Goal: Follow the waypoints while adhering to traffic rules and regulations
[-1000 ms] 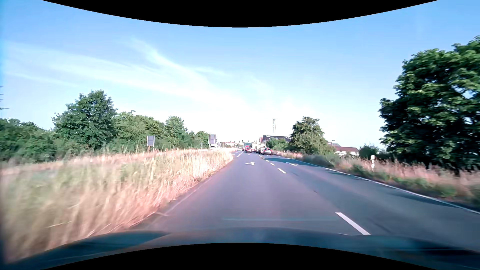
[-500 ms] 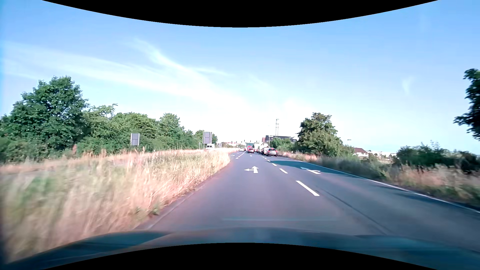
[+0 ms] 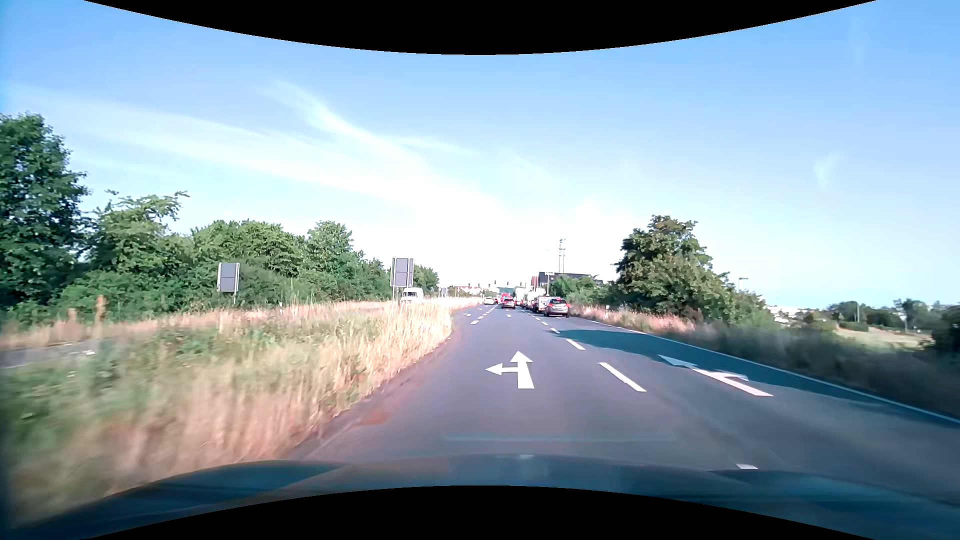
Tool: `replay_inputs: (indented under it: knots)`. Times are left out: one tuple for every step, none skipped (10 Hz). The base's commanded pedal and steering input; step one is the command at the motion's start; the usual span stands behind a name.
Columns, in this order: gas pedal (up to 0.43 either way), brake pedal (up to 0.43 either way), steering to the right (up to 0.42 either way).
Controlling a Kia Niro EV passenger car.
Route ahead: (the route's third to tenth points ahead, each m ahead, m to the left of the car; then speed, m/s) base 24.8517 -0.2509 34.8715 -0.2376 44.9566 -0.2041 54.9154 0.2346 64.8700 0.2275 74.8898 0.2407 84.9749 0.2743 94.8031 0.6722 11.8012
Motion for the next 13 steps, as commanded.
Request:
replay_inputs:
  knots:
    - [0.0, 0.0, -0.018]
    - [0.0, 0.0, -0.019]
    - [0.0, 0.0, -0.018]
    - [0.0, 0.0, -0.019]
    - [0.0, 0.0, -0.02]
    - [0.0, 0.0, -0.02]
    - [0.0, 0.0, -0.02]
    - [0.0, 0.0, -0.021]
    - [0.0, 0.0, -0.022]
    - [0.0, 0.0, -0.025]
    - [0.0, 0.0, -0.026]
    - [0.0, 0.0, -0.026]
    - [0.0, 0.0, -0.026]
